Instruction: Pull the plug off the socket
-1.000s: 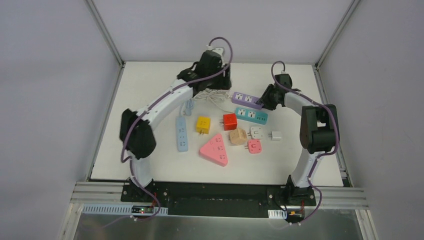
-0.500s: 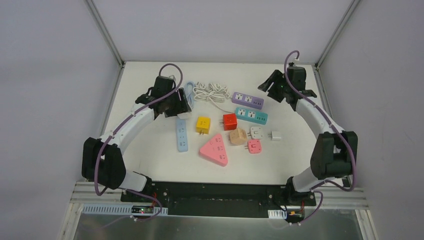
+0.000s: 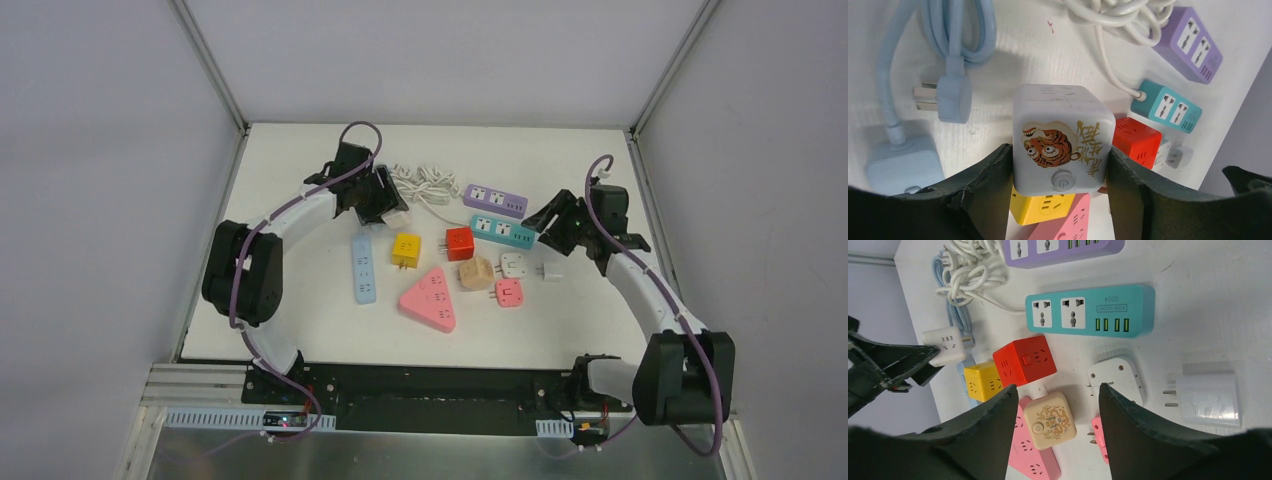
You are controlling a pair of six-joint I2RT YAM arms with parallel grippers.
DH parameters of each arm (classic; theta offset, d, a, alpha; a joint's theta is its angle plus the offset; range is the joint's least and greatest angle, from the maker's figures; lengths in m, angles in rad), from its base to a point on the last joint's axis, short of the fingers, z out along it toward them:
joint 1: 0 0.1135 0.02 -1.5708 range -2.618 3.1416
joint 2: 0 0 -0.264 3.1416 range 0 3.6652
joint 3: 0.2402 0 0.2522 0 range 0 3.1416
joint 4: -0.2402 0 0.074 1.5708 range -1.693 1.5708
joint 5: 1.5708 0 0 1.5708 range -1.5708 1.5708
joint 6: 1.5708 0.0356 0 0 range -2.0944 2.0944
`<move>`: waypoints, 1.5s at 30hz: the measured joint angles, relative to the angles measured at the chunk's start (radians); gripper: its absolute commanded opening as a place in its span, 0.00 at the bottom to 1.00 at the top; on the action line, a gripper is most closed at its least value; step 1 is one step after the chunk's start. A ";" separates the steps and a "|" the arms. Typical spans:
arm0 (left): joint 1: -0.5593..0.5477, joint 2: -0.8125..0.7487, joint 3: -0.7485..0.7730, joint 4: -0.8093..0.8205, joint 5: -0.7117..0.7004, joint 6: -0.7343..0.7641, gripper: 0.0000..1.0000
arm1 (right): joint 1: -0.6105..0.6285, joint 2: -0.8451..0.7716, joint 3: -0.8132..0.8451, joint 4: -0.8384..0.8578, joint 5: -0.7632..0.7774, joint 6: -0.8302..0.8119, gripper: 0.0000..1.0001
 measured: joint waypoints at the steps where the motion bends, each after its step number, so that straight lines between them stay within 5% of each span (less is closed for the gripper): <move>1: -0.003 0.017 0.001 0.006 0.001 -0.011 0.09 | -0.005 -0.027 -0.013 -0.007 0.002 0.003 0.62; 6: -0.028 0.074 0.001 0.009 0.013 -0.047 0.23 | -0.014 -0.128 -0.030 -0.019 0.017 0.007 0.63; 15: -0.034 0.090 0.001 -0.014 -0.005 -0.033 0.73 | -0.028 -0.167 -0.031 -0.073 0.056 0.007 0.63; 17: -0.034 0.090 0.001 -0.034 -0.022 -0.020 0.97 | -0.030 -0.174 -0.034 -0.093 0.072 0.008 0.64; 30: -0.034 0.000 0.077 -0.187 -0.109 0.100 0.99 | -0.043 -0.316 -0.060 -0.242 0.181 0.007 0.64; 45: -0.034 -0.566 0.069 -0.409 -0.269 0.304 0.99 | -0.047 -0.684 0.098 -0.481 0.485 -0.024 0.64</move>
